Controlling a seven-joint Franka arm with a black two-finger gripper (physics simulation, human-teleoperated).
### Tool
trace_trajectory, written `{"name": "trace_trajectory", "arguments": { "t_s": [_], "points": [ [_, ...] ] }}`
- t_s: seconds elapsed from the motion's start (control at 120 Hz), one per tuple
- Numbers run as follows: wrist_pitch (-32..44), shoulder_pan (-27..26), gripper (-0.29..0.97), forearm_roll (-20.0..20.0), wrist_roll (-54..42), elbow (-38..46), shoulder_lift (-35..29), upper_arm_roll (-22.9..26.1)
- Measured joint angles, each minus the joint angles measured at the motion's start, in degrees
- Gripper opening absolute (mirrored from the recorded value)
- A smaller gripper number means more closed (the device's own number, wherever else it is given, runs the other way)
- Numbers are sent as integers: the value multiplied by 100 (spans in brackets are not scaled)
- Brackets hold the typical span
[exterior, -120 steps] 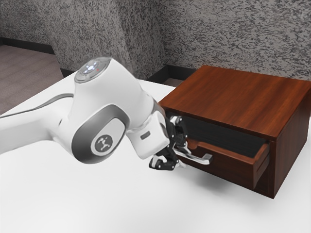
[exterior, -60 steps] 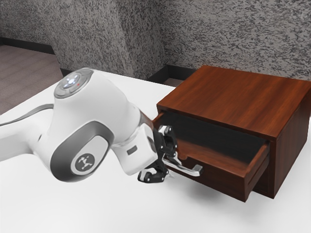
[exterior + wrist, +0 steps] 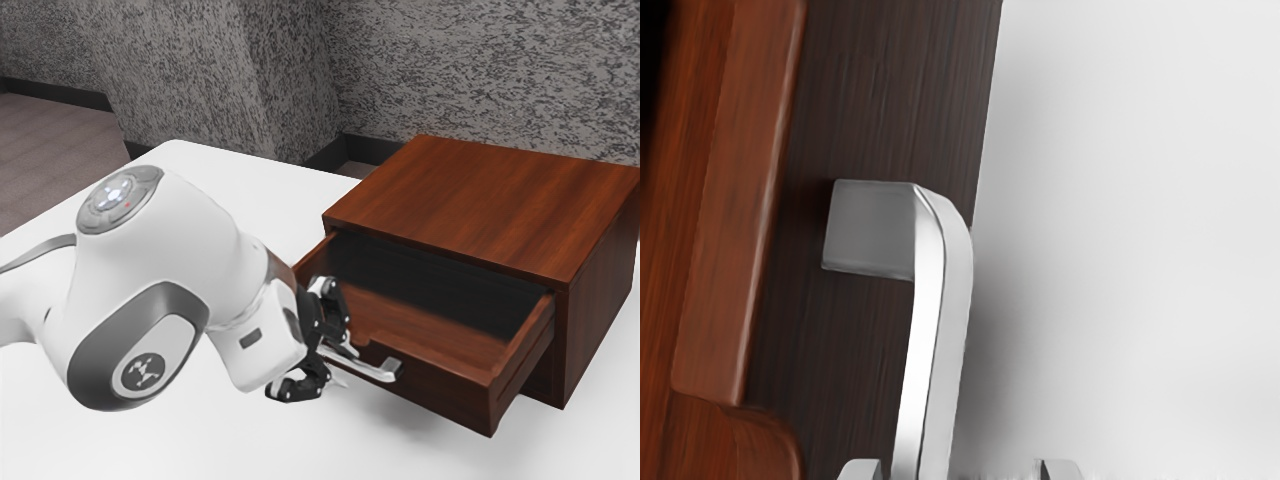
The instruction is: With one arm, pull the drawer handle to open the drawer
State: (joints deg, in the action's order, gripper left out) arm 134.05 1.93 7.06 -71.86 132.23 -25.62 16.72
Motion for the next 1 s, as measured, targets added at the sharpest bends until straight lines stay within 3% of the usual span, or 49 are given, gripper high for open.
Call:
{"name": "trace_trajectory", "arguments": {
  "t_s": [1.0],
  "points": [
    [-52, 1, 13, 30, 311, 593, -751, 145]
  ]
}}
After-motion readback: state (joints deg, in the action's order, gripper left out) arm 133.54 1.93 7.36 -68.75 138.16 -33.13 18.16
